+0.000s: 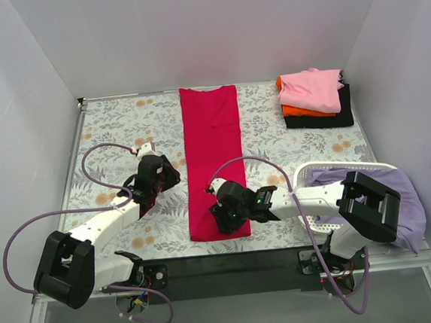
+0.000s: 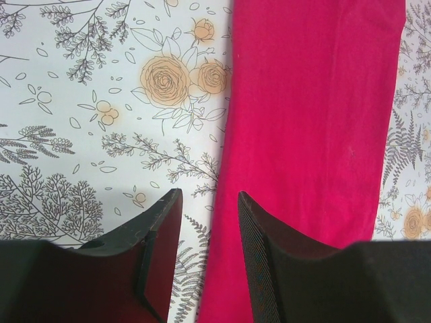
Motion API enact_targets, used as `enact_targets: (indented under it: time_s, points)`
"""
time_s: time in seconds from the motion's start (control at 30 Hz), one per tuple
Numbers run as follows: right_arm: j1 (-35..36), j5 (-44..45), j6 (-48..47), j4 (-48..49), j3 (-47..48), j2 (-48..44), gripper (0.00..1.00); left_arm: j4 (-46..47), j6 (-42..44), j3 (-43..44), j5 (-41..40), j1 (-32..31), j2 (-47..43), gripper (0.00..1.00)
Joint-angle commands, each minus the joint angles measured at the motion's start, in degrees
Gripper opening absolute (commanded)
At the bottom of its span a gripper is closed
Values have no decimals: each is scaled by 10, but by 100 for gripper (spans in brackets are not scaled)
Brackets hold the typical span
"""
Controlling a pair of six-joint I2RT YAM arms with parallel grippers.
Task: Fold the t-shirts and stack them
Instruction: Fold the tshirt
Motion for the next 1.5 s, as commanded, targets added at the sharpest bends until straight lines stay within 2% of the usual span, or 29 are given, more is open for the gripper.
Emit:
enact_targets:
  time_s: [0.0, 0.17, 0.3, 0.37, 0.8, 1.07, 1.17, 1.27, 1.37, 1.4, 1.47]
  points:
    - [5, -9, 0, -3, 23, 11, 38, 2, 8, -1, -4, 2, -3, 37]
    - [6, -8, -2, -7, 23, 6, 25, 1, 9, -2, -6, 3, -2, 37]
    - [6, 2, 0, -15, 21, -6, 6, 2, 10, -1, -6, 4, 2, 37]
    - [7, 3, 2, -18, 18, -10, 1, 2, 10, -1, -7, 4, 3, 37]
    - [23, 22, 18, -83, 27, -16, 1, -8, 15, 7, -7, 6, 22, 37]
    - [28, 73, 24, -129, 30, -20, 1, -13, 22, 13, -7, 6, 38, 37]
    - [28, 83, 24, -133, 30, -24, 5, -13, 27, 15, 3, 6, 43, 37]
    - [28, 98, 23, -145, 30, -32, 14, -6, 25, 6, 19, 6, 35, 36]
    - [28, 128, 25, -160, 30, -59, 29, 2, 15, -16, 41, 4, 11, 36]
    - [28, 138, 27, -163, 28, -79, 38, 7, 9, -25, 53, 4, 3, 35]
    - [27, 158, 29, -165, 16, -102, 46, 16, -14, -48, 83, -1, -30, 35]
